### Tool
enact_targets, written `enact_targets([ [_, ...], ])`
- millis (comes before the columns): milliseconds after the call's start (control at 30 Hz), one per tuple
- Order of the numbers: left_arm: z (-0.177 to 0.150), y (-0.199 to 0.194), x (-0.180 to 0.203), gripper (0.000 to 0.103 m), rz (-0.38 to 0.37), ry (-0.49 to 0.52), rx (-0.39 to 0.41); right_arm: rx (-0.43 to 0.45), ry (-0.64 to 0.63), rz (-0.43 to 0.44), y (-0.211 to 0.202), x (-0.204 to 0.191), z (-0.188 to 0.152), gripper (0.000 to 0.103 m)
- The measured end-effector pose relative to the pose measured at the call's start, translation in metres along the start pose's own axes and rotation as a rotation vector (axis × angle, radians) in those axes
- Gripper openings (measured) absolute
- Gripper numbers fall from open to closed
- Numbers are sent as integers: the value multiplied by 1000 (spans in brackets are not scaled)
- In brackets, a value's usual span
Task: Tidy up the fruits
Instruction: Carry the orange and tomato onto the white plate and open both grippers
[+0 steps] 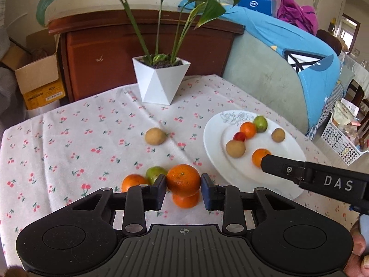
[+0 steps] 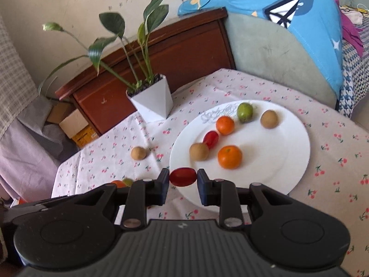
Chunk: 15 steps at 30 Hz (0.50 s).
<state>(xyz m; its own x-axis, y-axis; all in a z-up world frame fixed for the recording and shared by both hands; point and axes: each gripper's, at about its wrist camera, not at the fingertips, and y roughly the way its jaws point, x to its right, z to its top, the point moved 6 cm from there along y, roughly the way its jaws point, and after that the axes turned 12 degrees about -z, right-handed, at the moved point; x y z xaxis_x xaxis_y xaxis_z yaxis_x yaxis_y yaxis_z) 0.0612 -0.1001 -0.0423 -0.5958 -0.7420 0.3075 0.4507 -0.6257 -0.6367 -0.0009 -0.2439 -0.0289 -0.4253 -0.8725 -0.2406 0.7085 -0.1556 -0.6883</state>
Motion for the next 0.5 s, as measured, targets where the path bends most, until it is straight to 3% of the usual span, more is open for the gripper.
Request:
enact_targets([
  [167, 10, 17, 22, 30, -51, 25, -4, 25, 59, -49, -8, 26, 19, 26],
  [500, 17, 46, 43, 30, -70, 55, -14, -95, 153, -130, 21, 64, 26, 26],
])
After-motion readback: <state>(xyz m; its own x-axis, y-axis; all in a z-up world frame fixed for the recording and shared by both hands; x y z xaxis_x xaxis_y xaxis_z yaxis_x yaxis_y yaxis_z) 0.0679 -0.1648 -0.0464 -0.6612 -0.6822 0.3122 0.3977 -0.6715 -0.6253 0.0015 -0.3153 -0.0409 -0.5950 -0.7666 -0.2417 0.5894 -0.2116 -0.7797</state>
